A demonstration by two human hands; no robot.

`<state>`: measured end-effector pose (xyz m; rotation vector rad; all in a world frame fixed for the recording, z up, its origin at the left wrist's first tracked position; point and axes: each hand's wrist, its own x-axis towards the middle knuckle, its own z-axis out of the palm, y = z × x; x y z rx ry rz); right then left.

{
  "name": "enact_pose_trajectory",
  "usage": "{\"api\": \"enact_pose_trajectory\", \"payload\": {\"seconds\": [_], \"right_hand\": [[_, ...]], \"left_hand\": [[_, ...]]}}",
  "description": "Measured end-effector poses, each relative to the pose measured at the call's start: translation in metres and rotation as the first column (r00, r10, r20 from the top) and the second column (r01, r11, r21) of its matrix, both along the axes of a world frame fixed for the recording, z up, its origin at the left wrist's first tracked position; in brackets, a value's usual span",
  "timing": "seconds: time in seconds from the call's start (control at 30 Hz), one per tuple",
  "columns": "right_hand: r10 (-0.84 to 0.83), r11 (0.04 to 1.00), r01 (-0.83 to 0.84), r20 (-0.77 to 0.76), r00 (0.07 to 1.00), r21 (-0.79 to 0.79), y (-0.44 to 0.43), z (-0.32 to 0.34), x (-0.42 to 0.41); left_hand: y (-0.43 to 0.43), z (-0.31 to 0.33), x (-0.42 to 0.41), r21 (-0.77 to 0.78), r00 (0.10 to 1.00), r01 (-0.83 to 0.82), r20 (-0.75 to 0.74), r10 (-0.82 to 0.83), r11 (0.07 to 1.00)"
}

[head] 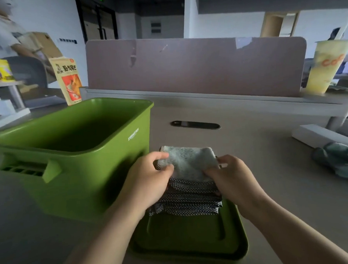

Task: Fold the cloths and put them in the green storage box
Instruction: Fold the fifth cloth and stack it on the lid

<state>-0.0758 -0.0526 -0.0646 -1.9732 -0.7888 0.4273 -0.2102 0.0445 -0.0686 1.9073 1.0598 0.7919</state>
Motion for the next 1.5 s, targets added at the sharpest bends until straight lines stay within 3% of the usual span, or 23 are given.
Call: {"api": "enact_pose_trajectory", "payload": {"seconds": [0.13,0.2,0.3,0.37,0.43,0.53,0.67,0.83,1.03,1.2,1.33,1.5], "right_hand": [[0.036,0.993,-0.02,0.134,0.99,-0.118,-0.001,0.002,-0.003],[0.028,0.986,0.005,0.192,0.981,-0.167,-0.002,0.006,-0.001],[-0.01,0.996,0.043,0.38,0.925,-0.079,0.009,0.02,0.007],[0.069,0.996,-0.03,0.504,0.861,-0.085,0.027,0.027,0.01],[0.252,0.954,-0.1,0.576,0.777,-0.283,0.046,0.02,0.009],[0.493,0.813,-0.155,0.521,0.697,-0.562,0.062,-0.017,0.012],[0.464,0.812,-0.195,0.405,0.788,-0.55,0.06,-0.041,0.018],[0.415,0.856,-0.187,0.425,0.805,-0.482,0.062,-0.054,0.02],[0.324,0.873,-0.108,0.402,0.856,-0.475,0.063,-0.052,0.014],[0.236,0.865,-0.013,0.384,0.893,-0.501,0.057,-0.044,0.006],[0.262,0.826,-0.005,0.377,0.889,-0.564,0.055,-0.039,0.004],[0.239,0.876,-0.006,0.423,0.874,-0.482,0.032,-0.028,0.03]], "left_hand": [[-0.007,0.001,-0.004,0.118,0.991,-0.015,-0.13,0.03,0.993],[-0.008,0.006,-0.004,0.249,0.983,-0.034,-0.164,0.077,0.968],[0.004,0.02,0.008,0.438,0.974,0.028,-0.216,0.075,0.899],[0.019,0.023,0.025,0.497,0.954,0.145,-0.301,0.013,0.855],[0.031,0.014,0.039,0.432,0.856,0.32,-0.514,-0.061,0.843],[0.041,-0.022,0.045,0.277,0.657,0.45,-0.746,-0.105,0.849],[0.038,-0.04,0.036,0.241,0.737,0.358,-0.666,-0.115,0.902],[0.032,-0.041,0.037,0.23,0.788,0.293,-0.608,-0.098,0.928],[0.026,-0.039,0.038,0.245,0.723,0.197,-0.691,0.028,0.949],[0.017,-0.032,0.04,0.242,0.725,0.087,-0.681,0.105,0.966],[0.014,-0.031,0.038,0.23,0.729,0.086,-0.678,0.096,0.969],[0.011,-0.01,0.038,0.275,0.605,0.162,-0.787,0.125,0.948]]}}
